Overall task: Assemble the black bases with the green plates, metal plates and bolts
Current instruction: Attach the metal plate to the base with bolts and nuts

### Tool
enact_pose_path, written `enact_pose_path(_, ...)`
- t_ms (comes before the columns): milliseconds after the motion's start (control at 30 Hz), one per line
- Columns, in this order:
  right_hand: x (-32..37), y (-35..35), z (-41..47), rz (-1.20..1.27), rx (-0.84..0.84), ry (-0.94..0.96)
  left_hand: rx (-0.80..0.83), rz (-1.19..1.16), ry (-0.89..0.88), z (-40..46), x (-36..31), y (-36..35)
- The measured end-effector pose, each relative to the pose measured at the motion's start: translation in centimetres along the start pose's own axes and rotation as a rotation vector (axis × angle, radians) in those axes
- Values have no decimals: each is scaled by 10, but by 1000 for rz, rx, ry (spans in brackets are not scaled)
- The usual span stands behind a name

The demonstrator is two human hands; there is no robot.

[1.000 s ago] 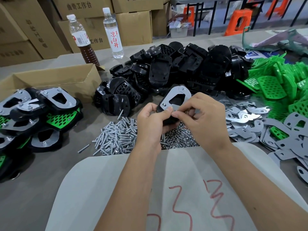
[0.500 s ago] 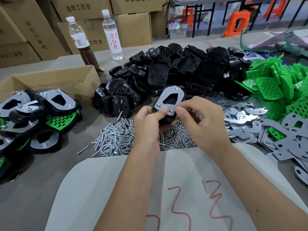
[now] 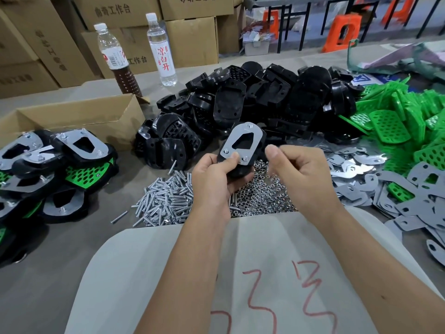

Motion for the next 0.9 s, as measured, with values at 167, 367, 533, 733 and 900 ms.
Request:
enact_pose_path(167, 3, -6, -3, 2, 59, -16, -1, 0, -2, -1, 0, -1)
enact_pose_path(367, 5, -9, -6, 23, 157, -71, 1, -15, 11, -2, -1, 0)
enact_pose_path(533, 1, -1, -1, 35, 40, -82, -16, -6, 17, -1, -1, -1)
enact_pose_path(733, 1, 3, -1, 25, -52, -18, -11, 75, -85, -9, -1, -7)
enact_pose_path(900, 7, -4, -1, -180, -53, 147, -31, 127, -178, -11, -8, -8)
Point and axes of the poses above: each hand's wrist, its own z-axis towards the middle knuckle, its own y-axis out of the back of the hand, x = y × z, the point moved 5 cm from there along z, towards the middle knuckle, and after that the axes turned 13 degrees about -x, right-handed, at the moved point
